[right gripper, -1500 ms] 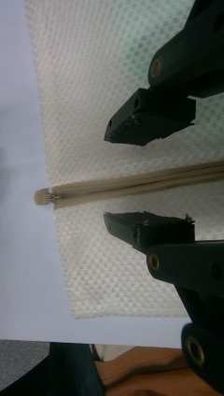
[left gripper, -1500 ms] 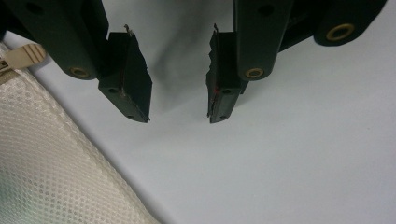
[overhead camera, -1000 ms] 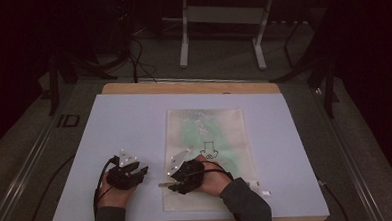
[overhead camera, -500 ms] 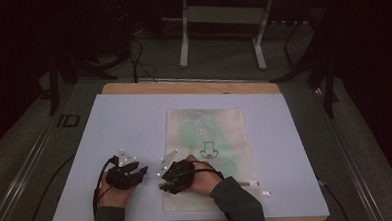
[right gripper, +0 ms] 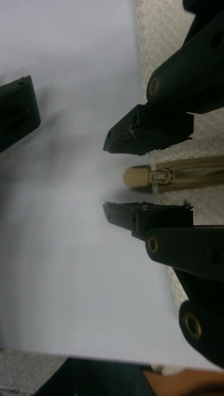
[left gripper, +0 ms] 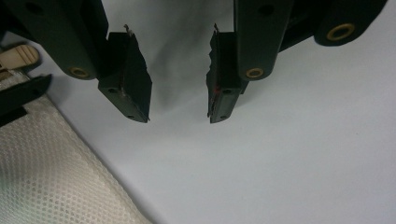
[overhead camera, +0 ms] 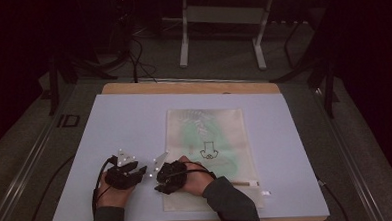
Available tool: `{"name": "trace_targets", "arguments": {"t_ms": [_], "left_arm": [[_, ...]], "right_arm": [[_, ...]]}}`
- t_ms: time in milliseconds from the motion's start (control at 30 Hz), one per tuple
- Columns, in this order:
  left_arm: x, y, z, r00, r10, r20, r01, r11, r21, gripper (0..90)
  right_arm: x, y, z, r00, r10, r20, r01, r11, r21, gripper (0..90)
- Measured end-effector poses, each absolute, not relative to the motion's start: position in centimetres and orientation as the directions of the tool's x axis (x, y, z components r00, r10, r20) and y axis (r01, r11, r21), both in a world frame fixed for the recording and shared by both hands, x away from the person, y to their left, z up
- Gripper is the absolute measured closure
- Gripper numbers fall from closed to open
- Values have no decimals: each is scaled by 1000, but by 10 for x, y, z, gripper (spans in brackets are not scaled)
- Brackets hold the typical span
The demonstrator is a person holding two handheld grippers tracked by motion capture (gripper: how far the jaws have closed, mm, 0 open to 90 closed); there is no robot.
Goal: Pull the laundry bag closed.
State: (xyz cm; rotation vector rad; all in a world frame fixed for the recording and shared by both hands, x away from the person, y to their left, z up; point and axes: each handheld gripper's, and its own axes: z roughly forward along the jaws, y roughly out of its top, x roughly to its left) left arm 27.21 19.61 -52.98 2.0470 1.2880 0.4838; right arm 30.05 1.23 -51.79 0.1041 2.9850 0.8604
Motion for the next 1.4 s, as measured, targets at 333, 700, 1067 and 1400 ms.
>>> {"name": "trace_targets", "arguments": {"t_ms": [333, 700, 1067, 1400], "left_arm": [[272, 196, -530, 445, 895, -37, 650, -295, 700, 589], [272, 196, -530, 444, 895, -38, 649, -291, 703, 589], [271, 195, -529, 452, 891, -35, 646, -301, 701, 589], [270, 193, -529, 462, 886, -50, 648, -298, 701, 592]], "right_arm": [[300, 13, -517, -997, 73, -27, 48, 850, 525, 773], [300, 6, -507, -996, 89, -8, 68, 809, 584, 809], [298, -17, -501, -995, 103, 0, 81, 782, 617, 811], [300, -32, -512, -992, 120, 49, 125, 790, 600, 782]]}}
